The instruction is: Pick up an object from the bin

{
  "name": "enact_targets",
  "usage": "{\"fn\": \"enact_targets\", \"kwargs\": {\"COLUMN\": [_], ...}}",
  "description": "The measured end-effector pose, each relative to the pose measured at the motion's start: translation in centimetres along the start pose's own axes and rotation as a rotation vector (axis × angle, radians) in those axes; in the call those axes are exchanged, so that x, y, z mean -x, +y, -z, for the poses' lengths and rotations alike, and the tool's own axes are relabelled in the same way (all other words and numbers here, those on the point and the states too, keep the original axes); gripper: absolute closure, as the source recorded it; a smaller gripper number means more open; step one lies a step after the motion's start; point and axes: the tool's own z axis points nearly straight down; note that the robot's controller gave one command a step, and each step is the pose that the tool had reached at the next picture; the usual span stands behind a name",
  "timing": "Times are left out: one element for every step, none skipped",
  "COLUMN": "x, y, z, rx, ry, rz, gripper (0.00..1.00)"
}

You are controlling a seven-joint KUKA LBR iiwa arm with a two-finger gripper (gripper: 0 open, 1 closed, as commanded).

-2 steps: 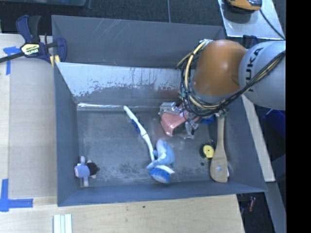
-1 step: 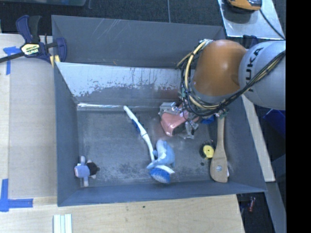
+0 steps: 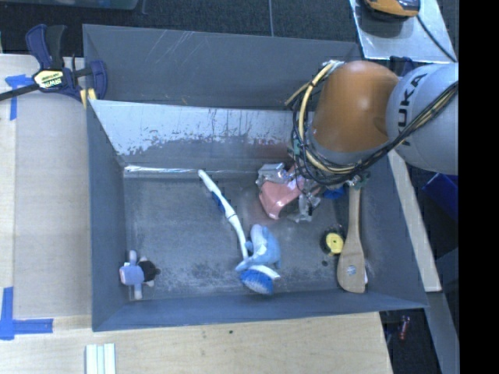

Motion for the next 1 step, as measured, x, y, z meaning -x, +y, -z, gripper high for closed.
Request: {"fn": "enact_targets", "kwargs": {"x": [-0.1], "y": [0.11], "z": [2.28], "rx": [0.005], "ry": [0.005], "rz": [-0.002], "gripper": [1.0]}}
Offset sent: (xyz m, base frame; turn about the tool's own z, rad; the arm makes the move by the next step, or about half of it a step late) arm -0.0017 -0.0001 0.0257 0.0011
